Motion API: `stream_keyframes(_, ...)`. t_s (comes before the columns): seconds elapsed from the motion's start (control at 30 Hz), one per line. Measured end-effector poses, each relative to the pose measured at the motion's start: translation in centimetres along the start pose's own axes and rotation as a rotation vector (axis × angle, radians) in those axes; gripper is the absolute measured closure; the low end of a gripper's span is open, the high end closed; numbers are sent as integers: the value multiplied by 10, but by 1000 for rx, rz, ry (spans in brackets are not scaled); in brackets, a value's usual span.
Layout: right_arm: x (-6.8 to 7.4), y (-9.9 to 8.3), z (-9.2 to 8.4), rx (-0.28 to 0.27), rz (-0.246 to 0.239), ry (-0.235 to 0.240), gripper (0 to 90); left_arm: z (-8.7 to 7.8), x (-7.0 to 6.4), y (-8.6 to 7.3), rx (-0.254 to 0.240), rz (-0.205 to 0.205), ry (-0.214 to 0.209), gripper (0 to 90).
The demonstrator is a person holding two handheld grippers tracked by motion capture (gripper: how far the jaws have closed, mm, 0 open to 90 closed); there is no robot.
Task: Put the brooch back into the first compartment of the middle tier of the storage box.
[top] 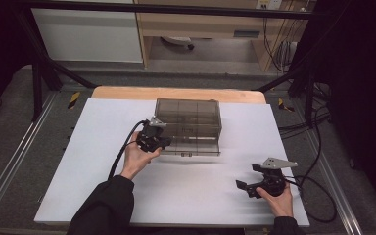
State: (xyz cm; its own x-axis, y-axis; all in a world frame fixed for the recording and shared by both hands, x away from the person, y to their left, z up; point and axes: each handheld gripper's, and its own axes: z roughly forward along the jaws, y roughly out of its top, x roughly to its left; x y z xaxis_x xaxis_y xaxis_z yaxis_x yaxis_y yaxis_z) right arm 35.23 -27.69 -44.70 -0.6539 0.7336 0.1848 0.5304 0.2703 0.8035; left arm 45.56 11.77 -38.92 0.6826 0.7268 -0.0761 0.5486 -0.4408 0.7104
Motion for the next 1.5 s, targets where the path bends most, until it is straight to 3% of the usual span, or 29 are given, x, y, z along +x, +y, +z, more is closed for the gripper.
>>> stream_keyframes(0.63,0,0,0,-2,3,0,5,9,2,-5,22,7,7,792)
stream_keyframes(1.3,0,0,0,-4,6,0,5,-17,2,-2,-40,18,-11,658)
stream_keyframes(1.5,0,0,-1,-4,6,-2,5,-28,1,-4,-48,26,-14,553)
